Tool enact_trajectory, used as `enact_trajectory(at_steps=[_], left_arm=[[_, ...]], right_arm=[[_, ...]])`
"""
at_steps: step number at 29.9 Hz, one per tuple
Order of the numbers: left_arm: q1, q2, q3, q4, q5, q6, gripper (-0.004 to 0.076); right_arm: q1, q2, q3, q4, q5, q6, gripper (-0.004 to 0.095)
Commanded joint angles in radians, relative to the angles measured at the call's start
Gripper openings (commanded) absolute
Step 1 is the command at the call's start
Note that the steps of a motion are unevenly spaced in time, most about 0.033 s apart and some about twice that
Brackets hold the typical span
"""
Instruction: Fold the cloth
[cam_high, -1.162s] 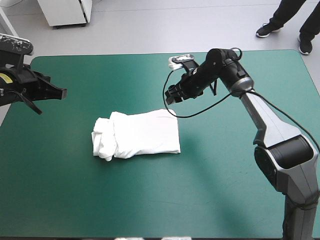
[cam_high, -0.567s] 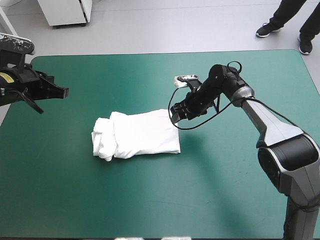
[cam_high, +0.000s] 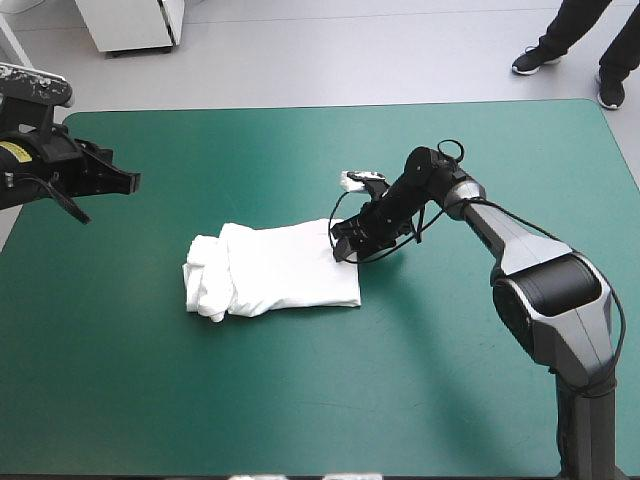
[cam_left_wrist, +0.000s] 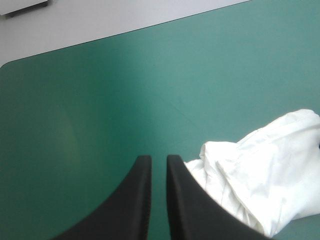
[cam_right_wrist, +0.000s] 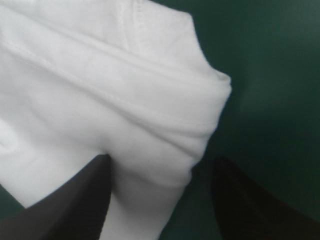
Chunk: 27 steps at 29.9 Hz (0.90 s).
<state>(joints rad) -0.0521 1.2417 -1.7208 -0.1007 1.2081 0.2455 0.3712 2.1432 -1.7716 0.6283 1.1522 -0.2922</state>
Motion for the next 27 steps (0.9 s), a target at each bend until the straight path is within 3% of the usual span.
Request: enact_trajectory(at_steps=[1, 7, 15, 27], left_arm=[[0.001, -0.016, -0.023, -0.016, -0.068, 0.0, 0.009], [0.001, -0.016, -0.023, -0.016, -0.068, 0.0, 0.009], [0.001, -0.016, -0.023, -0.02, -0.065, 0.0, 0.009], [0.001, 0.028, -0.023, -0.051, -0.085, 0.0, 0.009]], right_arm=[[0.015, -0.028, -0.023, 0.03, 0.002, -0.027, 0.0354], [0.014, -0.02, -0.025, -0.002, 0.0, -0.044, -0.0014], [-0.064, -0.048, -0.023, -0.302, 0.048, 0.023, -0.0011], [-0.409, -0.221, 0.119, -0.419, 0.066, 0.015, -0.0011]])
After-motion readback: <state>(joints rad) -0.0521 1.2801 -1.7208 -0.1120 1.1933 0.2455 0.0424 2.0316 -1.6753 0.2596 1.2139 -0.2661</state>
